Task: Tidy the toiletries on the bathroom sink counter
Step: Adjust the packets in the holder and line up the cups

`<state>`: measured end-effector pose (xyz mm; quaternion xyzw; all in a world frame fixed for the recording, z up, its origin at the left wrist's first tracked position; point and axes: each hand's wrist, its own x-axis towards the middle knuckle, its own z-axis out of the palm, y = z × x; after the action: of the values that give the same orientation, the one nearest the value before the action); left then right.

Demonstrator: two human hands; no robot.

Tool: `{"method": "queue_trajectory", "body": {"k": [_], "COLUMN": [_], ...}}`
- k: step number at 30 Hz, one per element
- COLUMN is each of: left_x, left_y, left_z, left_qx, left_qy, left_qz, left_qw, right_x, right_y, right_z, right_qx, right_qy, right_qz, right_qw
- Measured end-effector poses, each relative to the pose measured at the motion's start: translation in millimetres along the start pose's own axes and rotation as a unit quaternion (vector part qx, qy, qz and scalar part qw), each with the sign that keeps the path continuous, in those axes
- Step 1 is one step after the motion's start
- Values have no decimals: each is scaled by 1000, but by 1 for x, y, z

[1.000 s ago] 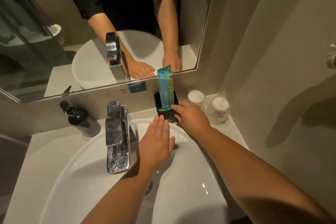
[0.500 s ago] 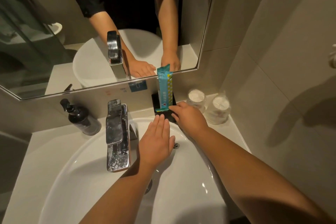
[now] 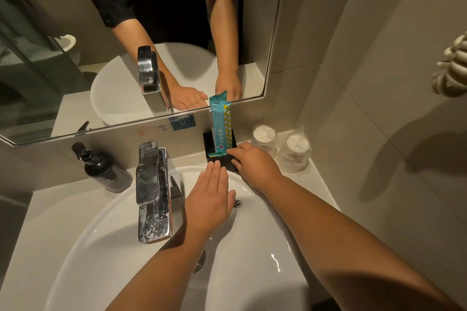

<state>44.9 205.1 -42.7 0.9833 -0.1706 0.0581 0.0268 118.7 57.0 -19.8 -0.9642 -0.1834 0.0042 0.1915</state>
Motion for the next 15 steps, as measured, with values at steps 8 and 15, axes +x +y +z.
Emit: {"method": "queue_trajectory", "body": {"k": [8, 15], "left_x": [0, 0], "left_y": [0, 0], "left_z": [-1, 2], "left_qx": [4, 5], "left_qy": [-13, -12], "left_qz": [-10, -16], "left_qw": [1000, 1000], "right_x": [-3, 4], "right_y": [4, 60], "right_z": [-7, -63], "right_qx": [25, -65], "right_qy": [-14, 39], "right_qz": [9, 60], "right_qw": [1000, 995]}}
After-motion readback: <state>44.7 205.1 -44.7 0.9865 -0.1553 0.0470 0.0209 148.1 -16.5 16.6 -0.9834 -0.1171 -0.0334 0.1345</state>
